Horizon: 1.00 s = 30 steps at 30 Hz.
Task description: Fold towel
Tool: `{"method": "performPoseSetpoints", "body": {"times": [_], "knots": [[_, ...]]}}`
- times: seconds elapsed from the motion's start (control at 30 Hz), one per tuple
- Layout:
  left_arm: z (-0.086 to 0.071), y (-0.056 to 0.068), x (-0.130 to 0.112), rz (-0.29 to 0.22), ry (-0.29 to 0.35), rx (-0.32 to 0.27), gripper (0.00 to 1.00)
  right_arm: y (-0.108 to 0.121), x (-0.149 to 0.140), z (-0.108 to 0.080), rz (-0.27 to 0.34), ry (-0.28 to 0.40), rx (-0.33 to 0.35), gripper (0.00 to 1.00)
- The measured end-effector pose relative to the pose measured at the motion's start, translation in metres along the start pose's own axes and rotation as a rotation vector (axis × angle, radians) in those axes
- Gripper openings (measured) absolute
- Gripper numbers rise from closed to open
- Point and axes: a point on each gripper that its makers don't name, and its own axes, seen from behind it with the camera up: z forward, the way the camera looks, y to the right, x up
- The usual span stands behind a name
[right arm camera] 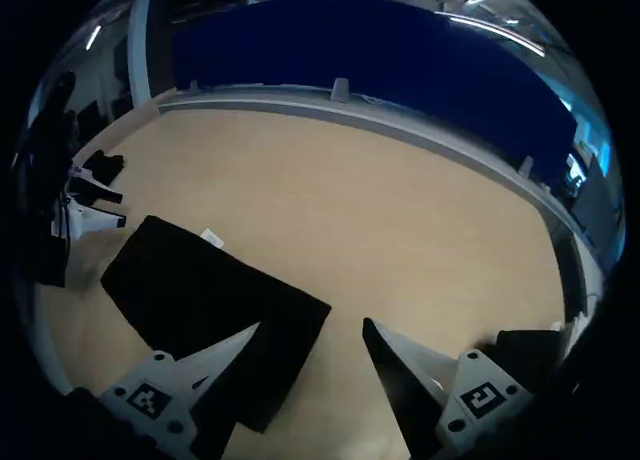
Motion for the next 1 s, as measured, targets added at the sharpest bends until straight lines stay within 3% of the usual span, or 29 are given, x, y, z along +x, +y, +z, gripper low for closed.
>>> {"method": "performPoseSetpoints", "body": {"times": [0.67,1.0], "knots": [[-0.034,0.011,-0.035,-0.008,-0.001,0.003,0.88,-0.010,-0.046,-0.041,0.025,-0.017,0.000,0.89],[-0.047,0.007,-0.043,-0.026,0.003,0.026,0.88,-0.014,-0.057,-0.051,-0.003,-0.029,0.022,0.89]]}}
